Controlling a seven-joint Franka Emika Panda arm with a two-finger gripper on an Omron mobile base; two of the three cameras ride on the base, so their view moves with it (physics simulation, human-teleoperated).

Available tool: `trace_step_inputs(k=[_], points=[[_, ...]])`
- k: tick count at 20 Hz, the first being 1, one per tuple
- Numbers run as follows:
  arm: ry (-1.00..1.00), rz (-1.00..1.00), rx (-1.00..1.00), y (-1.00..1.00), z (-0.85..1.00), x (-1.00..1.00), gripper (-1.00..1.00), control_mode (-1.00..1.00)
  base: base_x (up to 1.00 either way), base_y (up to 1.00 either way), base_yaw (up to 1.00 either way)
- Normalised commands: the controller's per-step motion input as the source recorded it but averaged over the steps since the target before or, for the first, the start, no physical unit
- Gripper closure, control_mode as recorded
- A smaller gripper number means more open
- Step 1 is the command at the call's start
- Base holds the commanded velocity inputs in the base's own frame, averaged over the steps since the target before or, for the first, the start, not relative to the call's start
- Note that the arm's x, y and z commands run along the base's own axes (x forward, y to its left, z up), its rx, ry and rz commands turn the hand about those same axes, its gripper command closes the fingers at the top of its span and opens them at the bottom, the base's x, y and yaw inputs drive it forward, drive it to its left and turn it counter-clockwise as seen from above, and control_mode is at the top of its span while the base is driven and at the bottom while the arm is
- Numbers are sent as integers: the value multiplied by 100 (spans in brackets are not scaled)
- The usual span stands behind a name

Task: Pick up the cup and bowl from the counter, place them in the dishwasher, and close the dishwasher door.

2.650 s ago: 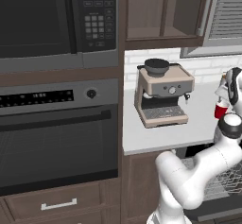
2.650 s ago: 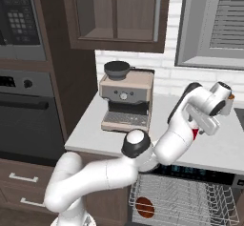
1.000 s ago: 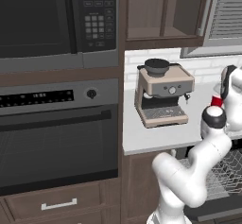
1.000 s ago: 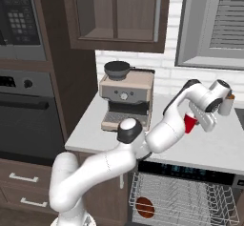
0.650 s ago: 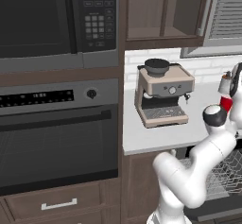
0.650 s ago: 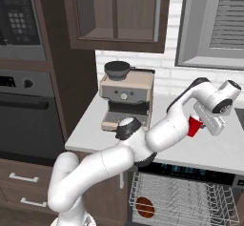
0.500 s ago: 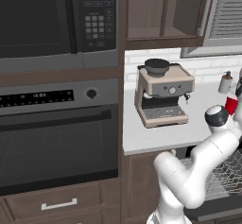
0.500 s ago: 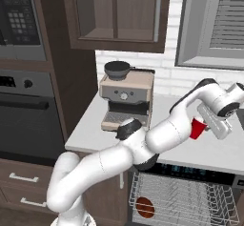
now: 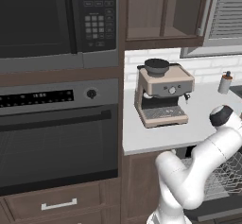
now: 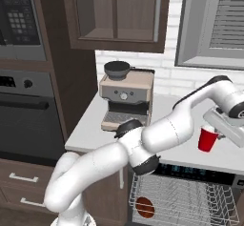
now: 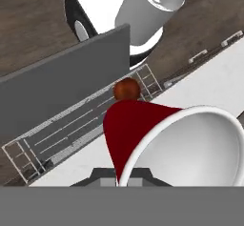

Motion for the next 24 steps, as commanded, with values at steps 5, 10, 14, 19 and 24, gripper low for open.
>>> trace_step_inputs(k=[5, 10, 14, 19, 24], points=[[3, 27, -36, 77, -14, -100, 100, -100, 0, 0, 0], [12, 25, -21, 95, -26, -100, 100, -100, 0, 0, 0], [32, 29, -9, 100, -11, -100, 100, -100, 0, 0, 0], [80, 36, 11, 36, 3, -89, 100, -100, 0, 0, 0], [94, 45, 13, 6, -3, -69, 100, -100, 0, 0, 0]])
